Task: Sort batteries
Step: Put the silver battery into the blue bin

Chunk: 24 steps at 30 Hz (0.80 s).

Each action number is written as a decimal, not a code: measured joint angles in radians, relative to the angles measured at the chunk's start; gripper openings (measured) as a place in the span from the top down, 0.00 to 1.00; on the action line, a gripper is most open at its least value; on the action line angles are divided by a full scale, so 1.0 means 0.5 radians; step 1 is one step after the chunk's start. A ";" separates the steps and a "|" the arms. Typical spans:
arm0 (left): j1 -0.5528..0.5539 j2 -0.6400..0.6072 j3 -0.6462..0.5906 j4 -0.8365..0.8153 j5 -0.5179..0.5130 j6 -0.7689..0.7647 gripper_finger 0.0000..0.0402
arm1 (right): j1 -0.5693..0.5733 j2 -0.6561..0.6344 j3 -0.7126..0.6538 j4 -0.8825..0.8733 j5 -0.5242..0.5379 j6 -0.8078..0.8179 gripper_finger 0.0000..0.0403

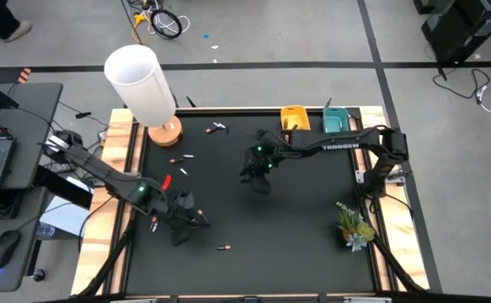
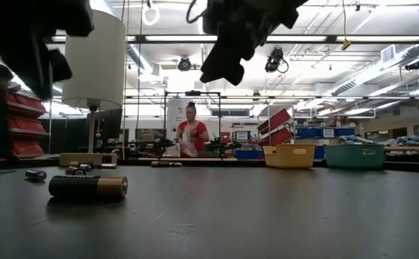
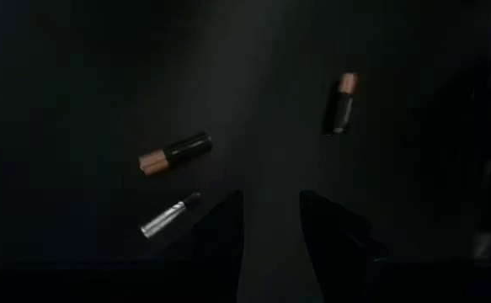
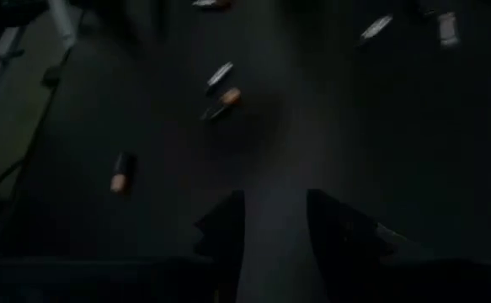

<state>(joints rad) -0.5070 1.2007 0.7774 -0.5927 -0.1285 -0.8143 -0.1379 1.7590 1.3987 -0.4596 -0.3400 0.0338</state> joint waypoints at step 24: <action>0.006 0.245 -0.232 0.100 -0.038 0.540 0.54 | 0.101 -0.198 -0.001 -0.090 0.085 0.145 0.66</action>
<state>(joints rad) -0.5041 1.3231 0.6613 -0.5426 -0.1475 -0.5441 -0.0872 1.6600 1.3983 -0.5046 -0.2977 0.1062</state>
